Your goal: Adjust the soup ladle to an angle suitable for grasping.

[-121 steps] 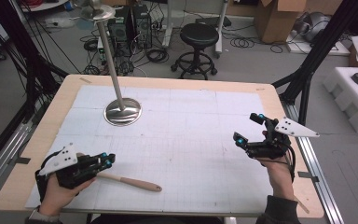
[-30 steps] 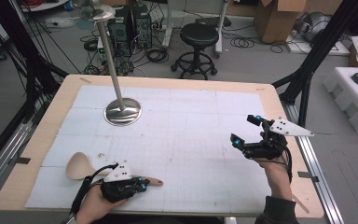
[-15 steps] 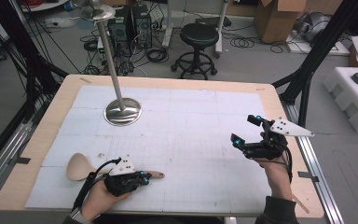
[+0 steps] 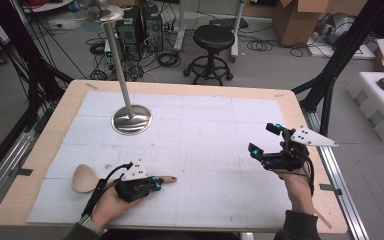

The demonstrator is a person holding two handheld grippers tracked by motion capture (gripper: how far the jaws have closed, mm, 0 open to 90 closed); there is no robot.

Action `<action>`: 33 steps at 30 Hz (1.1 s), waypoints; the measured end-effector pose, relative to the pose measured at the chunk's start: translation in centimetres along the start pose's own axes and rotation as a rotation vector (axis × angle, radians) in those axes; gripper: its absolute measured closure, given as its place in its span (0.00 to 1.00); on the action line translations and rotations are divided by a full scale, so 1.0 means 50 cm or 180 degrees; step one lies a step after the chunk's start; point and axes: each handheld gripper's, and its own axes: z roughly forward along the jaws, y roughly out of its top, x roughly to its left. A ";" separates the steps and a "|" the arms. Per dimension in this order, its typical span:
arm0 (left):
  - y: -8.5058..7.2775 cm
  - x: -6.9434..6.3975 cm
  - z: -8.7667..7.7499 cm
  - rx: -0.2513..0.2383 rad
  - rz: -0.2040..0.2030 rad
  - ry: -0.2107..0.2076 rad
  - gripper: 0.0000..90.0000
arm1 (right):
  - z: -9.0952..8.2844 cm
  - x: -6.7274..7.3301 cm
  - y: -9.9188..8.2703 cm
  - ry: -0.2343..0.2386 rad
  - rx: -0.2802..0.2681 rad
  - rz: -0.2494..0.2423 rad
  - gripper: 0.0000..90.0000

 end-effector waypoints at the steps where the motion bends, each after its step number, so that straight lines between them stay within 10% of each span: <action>1: 0.001 0.003 0.002 -0.0016 -0.0013 -0.0011 1.00 | 0.001 0.000 0.000 -0.0001 -0.0005 0.0004 0.00; 33: 0.032 0.058 0.041 0.0007 -0.0252 0.0307 1.00 | 0.012 -0.006 -0.003 0.0017 0.0020 -0.0010 0.00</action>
